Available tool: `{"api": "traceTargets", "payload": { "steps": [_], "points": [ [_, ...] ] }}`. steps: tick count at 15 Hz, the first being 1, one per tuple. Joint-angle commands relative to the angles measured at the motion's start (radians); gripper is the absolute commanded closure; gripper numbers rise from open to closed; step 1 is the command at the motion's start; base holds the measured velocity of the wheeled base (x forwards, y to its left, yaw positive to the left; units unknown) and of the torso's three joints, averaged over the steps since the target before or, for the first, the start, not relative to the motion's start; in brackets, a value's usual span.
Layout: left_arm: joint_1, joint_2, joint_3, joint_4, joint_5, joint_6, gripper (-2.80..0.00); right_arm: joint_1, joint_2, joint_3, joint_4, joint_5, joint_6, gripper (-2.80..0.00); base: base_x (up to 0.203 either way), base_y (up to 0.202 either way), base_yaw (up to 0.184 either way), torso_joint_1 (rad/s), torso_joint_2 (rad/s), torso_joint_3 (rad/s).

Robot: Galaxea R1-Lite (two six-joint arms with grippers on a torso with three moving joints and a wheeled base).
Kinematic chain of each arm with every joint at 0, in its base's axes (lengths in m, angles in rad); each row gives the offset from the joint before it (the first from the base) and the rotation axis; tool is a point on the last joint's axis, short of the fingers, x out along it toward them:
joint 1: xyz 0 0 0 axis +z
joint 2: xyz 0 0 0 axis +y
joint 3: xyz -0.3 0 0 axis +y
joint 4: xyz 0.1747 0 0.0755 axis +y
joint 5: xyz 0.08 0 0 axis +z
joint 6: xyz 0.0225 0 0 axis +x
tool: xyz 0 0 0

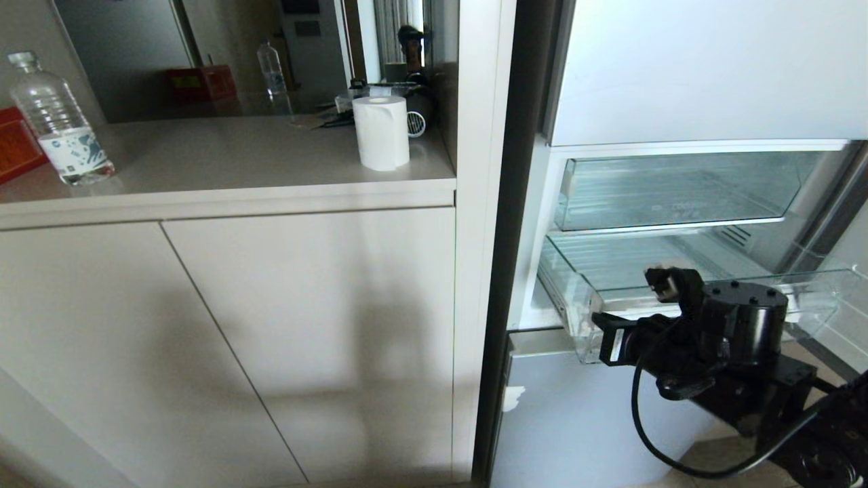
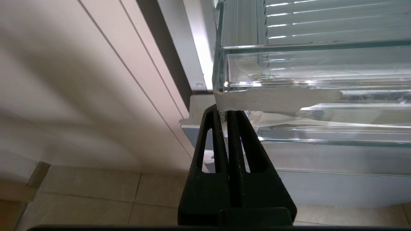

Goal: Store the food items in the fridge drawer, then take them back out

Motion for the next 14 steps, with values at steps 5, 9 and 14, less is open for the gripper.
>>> {"api": "traceTargets", "payload": {
  "steps": [5,9,14],
  "points": [
    [0.000,-0.002,0.000,0.000,0.002,0.000,0.00,0.000,-0.049,0.043,-0.015,-0.005,0.001,-2.80,0.000,0.000,0.000,0.000,0.00,0.000],
    [0.000,-0.002,0.000,0.001,0.000,0.000,0.00,0.018,-0.110,0.077,-0.014,-0.006,0.004,-2.80,0.000,0.000,0.000,0.000,0.00,0.000],
    [0.000,-0.002,0.000,0.001,0.000,0.000,0.00,0.009,-0.327,0.025,0.246,-0.037,-0.007,-2.80,0.000,0.000,0.000,0.000,0.00,0.000]
  ]
}}
